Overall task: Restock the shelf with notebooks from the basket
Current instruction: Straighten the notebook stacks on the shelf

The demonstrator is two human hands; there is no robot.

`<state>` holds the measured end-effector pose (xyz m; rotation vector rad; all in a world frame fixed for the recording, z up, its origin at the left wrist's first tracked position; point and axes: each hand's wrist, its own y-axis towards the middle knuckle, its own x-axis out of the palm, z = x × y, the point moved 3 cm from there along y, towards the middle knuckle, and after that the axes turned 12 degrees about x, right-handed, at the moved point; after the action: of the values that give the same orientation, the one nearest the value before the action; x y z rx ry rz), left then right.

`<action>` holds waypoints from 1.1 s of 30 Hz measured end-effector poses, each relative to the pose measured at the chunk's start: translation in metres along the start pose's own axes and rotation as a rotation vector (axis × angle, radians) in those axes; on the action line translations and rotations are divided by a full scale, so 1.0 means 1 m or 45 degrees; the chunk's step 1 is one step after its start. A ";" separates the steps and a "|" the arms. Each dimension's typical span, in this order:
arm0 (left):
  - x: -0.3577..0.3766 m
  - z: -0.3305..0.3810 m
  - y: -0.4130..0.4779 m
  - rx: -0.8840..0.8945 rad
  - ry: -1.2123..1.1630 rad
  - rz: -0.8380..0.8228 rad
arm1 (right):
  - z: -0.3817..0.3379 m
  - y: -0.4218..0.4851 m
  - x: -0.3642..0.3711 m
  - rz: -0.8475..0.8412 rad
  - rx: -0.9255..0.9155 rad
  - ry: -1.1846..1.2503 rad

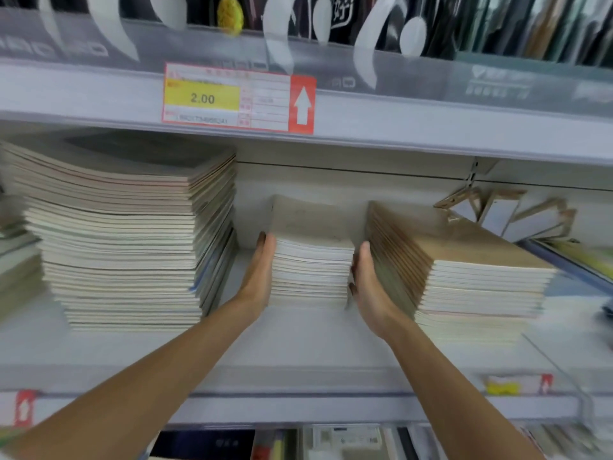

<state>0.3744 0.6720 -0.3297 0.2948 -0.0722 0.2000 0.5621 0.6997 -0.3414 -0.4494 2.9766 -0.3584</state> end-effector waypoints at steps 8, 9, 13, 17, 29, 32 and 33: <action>0.001 -0.011 -0.010 -0.163 -0.198 -0.143 | 0.005 -0.008 0.007 -0.129 0.069 0.041; 0.002 -0.012 -0.009 -0.156 -0.187 -0.136 | 0.005 -0.006 0.008 -0.128 0.074 0.082; 0.006 -0.007 -0.012 -0.115 -0.162 -0.139 | 0.007 -0.003 0.009 -0.080 0.069 0.166; 0.005 -0.002 -0.016 -0.149 -0.193 -0.193 | 0.007 -0.005 0.009 -0.112 0.075 0.131; 0.010 0.010 0.005 -0.115 -0.079 0.027 | -0.023 -0.014 0.010 0.084 -0.129 0.215; 0.009 0.012 0.005 -0.156 -0.004 0.030 | -0.023 -0.011 0.010 0.084 -0.116 0.159; 0.008 0.011 0.005 -0.176 0.023 0.012 | -0.022 -0.011 0.010 0.084 -0.112 0.149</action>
<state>0.3807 0.6753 -0.3169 0.1549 -0.0692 0.2060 0.5526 0.6909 -0.3185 -0.3489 3.1220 -0.2572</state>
